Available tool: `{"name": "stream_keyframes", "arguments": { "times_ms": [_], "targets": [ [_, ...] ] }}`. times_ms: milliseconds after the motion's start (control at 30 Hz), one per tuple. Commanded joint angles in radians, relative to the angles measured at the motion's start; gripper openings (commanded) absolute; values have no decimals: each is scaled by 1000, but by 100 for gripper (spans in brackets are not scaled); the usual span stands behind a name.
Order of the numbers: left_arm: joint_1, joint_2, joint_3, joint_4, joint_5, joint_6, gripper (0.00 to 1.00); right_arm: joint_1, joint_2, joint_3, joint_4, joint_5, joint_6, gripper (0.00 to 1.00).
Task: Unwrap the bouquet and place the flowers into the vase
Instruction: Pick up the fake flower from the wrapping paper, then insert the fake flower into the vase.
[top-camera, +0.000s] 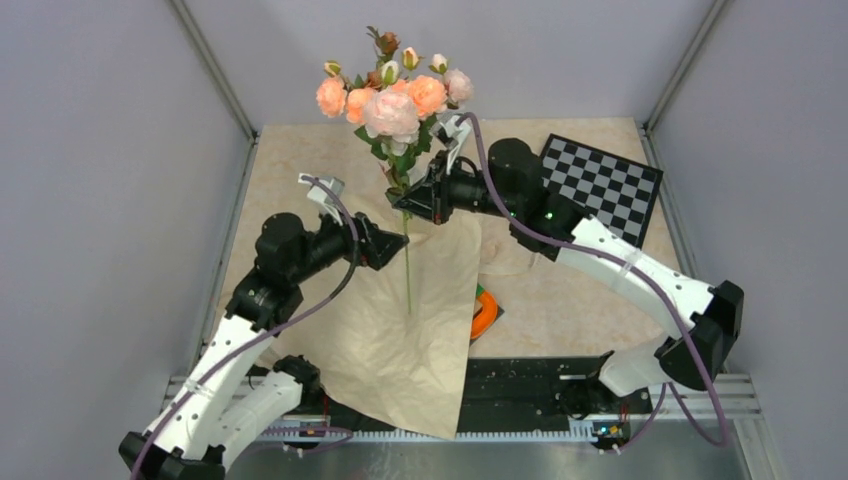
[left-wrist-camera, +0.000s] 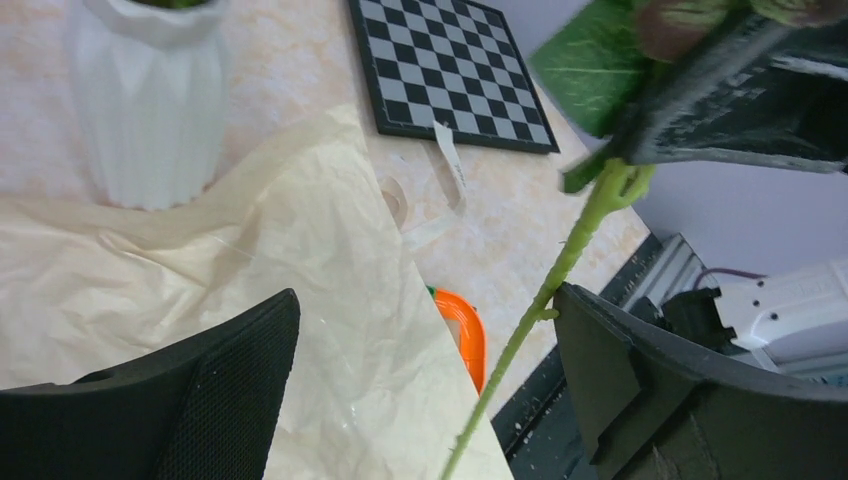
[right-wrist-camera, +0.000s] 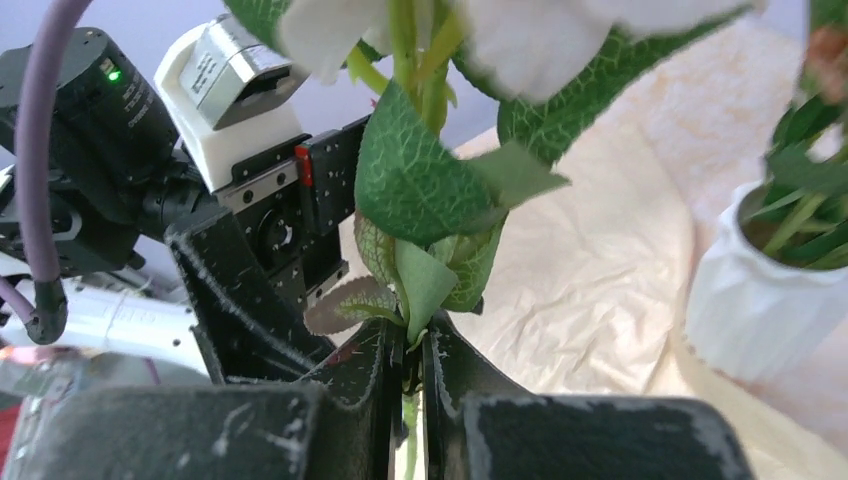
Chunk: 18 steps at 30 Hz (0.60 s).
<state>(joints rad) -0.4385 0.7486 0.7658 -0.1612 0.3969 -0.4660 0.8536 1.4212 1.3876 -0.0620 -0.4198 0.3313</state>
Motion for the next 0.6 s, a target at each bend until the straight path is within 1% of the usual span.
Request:
{"name": "stream_keyframes", "arguments": {
  "times_ms": [0,67,133,233,300,333,367,467,567],
  "targets": [
    [119,69,131,-200,-27,123,99,22,-109,111,-31,82,-90,0],
    [215,107,147,-224,0,122,99,26,-127,128,-40,131,-132,0],
    [315,139,165,-251,-5,118,99,27,-135,151,-51,178,-179,0],
    [414,173,193,-295,-69,114,99,27,-125,208,-83,225,-246,0],
    [482,176,197,-313,-144,107,99,27,-114,241,-88,233,-278,0],
    [502,172,196,-321,-192,104,99,27,-105,253,-82,233,-290,0],
    [515,166,193,-327,-272,107,99,27,-93,267,-74,232,-301,0],
    [524,130,153,-318,-453,127,99,27,-37,338,-84,245,-325,0],
    [526,98,119,-303,-512,149,99,26,46,431,-109,245,-369,0]
  ]
}}
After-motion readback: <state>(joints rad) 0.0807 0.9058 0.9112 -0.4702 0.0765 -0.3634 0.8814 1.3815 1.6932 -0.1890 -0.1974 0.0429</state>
